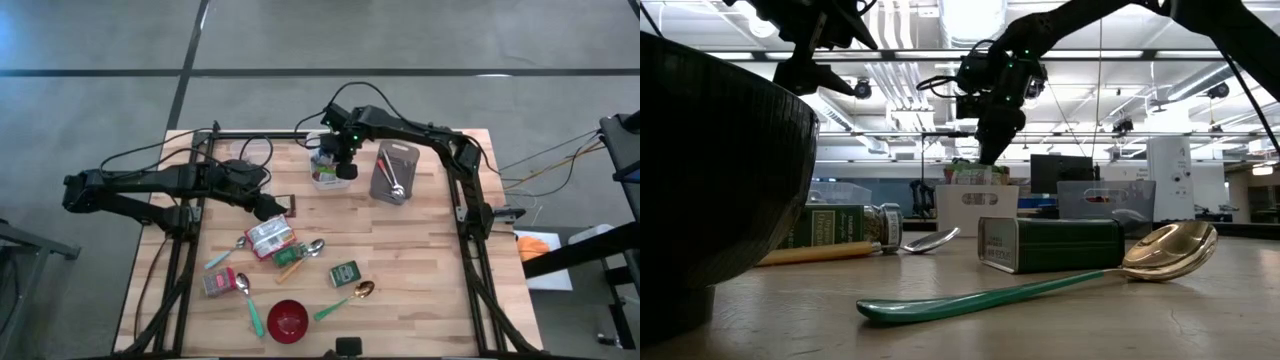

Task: Pick & Place Food Item
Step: Put the blue noodle pack into the white bin, then put the brown seasoning pack into the transparent bin

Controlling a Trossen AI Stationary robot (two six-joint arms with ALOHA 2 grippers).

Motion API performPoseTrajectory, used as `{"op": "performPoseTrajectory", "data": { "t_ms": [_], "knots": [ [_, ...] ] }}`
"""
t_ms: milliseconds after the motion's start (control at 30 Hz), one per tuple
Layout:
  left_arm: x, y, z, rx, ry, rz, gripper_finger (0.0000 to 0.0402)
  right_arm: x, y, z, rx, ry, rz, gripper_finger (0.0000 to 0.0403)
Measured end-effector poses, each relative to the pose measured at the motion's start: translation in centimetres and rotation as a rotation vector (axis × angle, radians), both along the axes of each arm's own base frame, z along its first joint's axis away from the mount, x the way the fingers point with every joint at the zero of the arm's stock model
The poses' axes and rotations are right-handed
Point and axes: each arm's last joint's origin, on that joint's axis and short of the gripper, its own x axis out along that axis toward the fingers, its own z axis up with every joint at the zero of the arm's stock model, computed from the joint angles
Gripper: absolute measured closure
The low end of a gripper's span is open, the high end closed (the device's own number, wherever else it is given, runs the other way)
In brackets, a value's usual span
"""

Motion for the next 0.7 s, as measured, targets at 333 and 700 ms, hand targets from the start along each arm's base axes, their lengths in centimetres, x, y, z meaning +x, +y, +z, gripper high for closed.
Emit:
{"op": "performPoseTrajectory", "data": {
  "t_ms": [333, 700],
  "knots": [
    [0.0, 0.0, 0.01, -0.002, 0.0, 0.002, 0.0083, -0.28, 0.22, -0.21, 0.028, 0.031, -0.016, 0.032],
    [0.0, 0.0, 0.0, -0.003, 0.0, 0.002, 0.0083, -0.21, 0.15, 0.42, 0.037, 0.022, -0.063, 0.0184]
  ]
}}
